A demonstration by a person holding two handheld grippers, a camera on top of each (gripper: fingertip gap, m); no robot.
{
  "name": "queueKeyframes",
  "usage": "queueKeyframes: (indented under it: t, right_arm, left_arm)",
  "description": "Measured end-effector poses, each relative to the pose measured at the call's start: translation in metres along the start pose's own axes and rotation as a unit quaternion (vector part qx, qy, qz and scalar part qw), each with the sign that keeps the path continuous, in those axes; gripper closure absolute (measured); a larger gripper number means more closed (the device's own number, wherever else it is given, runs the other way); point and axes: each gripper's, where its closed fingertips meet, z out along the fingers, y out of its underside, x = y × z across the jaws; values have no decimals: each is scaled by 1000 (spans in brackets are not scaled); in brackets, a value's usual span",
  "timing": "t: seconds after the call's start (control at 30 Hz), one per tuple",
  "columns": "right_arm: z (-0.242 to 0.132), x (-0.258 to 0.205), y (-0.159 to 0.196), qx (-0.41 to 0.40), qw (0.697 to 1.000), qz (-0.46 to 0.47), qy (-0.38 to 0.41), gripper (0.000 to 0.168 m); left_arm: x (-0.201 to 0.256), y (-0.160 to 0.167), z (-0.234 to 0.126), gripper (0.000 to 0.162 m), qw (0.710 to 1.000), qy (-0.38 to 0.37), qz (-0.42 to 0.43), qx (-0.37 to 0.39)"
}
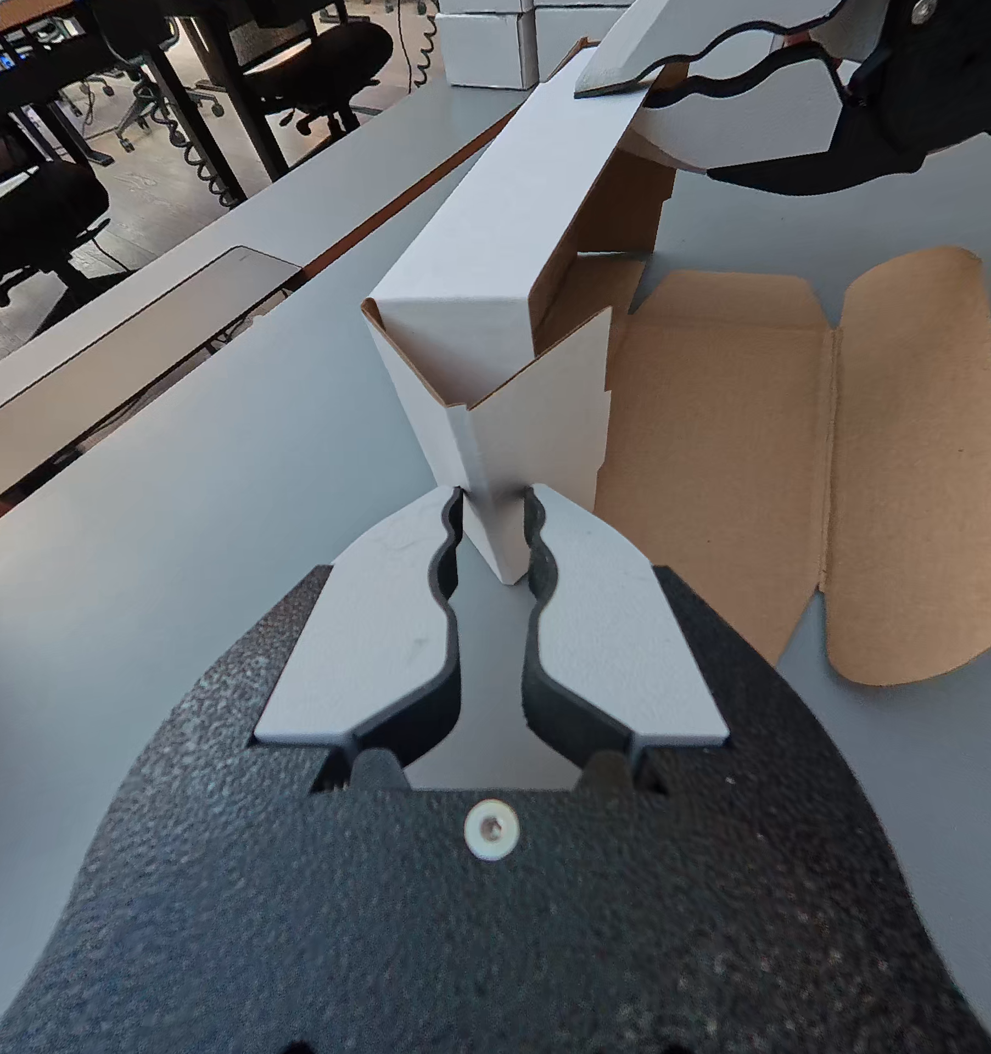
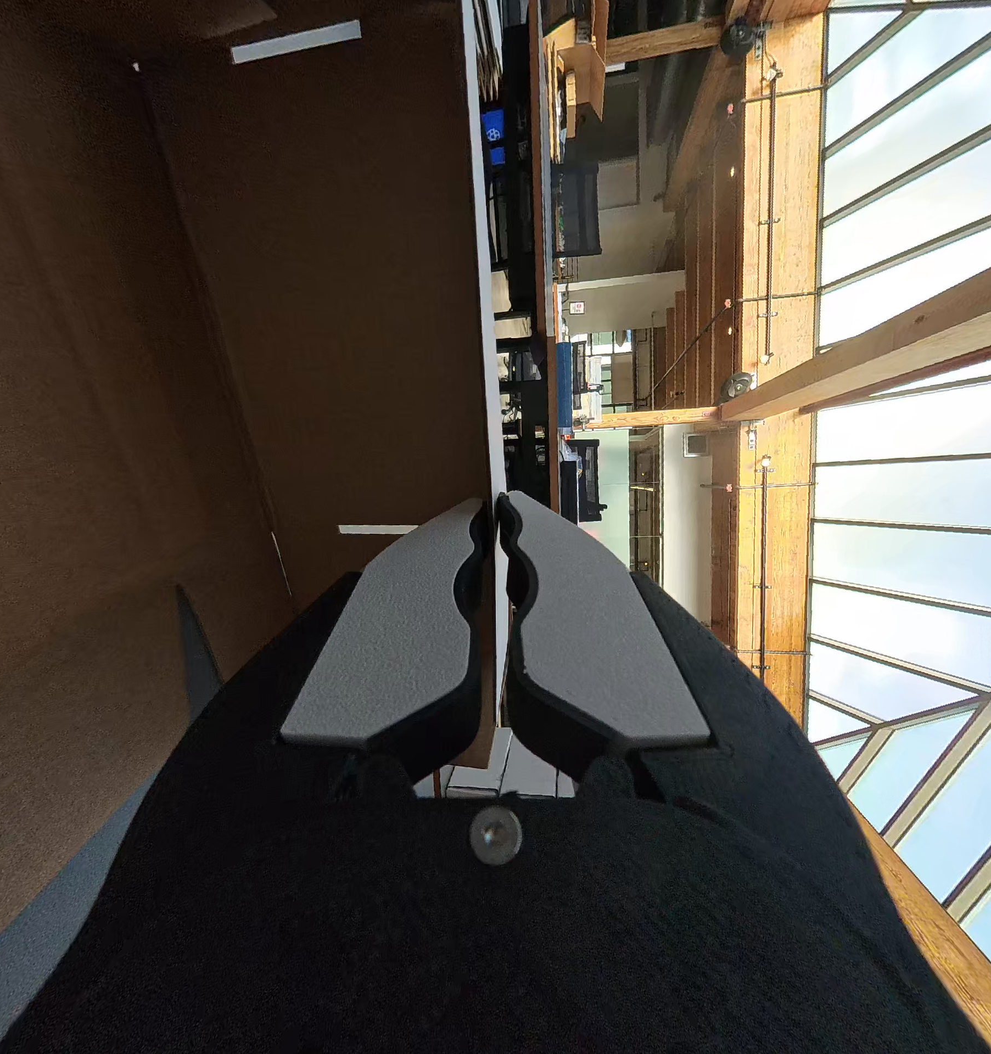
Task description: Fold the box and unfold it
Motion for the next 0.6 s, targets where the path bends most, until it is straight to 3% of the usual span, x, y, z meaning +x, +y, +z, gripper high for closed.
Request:
queueKeyframes:
  t: [0.2,0.47,0.6]
  right_arm:
    - [0,-2,0,-6,1000,-13,10,165]
    - [0,-4,-3,-5,999,-37,15,164]
    - [0,-4,0,-6,999,-39,23,164]
  left_arm:
    - [3,-4,10,140,995,-86,16,-44]
    - [-9,-6,21,132,977,-191,-66,-67]
    - [-14,-8,29,123,976,-202,-24,-79]
